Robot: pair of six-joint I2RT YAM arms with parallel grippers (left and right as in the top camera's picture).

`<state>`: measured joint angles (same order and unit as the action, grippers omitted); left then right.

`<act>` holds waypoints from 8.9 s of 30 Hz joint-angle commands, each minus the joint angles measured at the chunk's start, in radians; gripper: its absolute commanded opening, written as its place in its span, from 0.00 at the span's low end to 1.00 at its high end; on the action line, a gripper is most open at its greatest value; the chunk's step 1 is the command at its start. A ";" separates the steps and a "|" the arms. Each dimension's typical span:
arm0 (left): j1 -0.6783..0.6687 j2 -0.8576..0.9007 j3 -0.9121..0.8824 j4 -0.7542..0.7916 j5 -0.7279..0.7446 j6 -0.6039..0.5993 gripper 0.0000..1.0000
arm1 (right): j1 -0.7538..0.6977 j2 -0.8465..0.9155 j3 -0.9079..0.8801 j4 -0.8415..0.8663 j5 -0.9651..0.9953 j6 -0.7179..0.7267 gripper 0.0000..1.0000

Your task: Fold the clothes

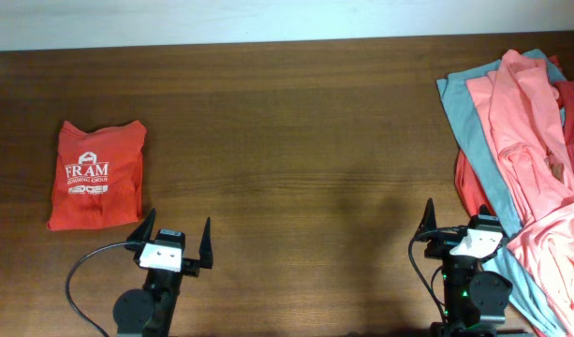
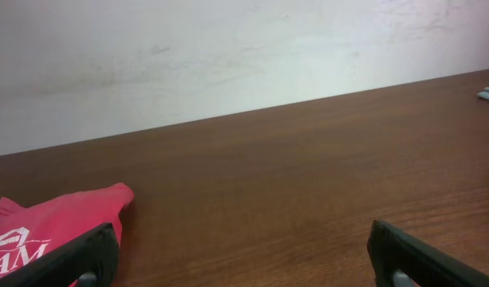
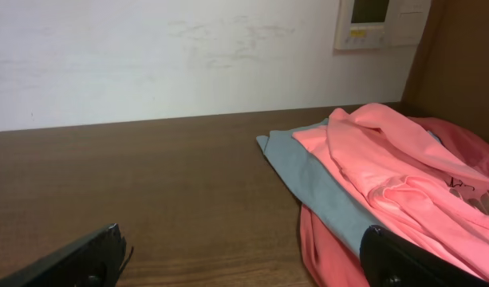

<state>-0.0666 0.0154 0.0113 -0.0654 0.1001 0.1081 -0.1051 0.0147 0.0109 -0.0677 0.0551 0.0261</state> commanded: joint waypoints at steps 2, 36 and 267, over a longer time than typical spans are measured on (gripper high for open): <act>-0.002 -0.010 -0.002 -0.004 0.015 -0.005 1.00 | -0.007 -0.008 -0.005 -0.008 0.002 0.008 0.99; -0.002 -0.010 -0.002 -0.003 0.016 -0.006 1.00 | -0.007 -0.006 -0.005 -0.006 -0.003 0.008 0.99; -0.103 1.424 0.805 -0.666 -0.071 -0.406 0.73 | -0.151 1.480 1.406 -1.017 -0.026 0.170 0.90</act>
<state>-0.1555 1.4017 0.8234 -0.7532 0.0147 -0.3058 -0.2501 1.5043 1.4117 -1.0855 0.0319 0.1905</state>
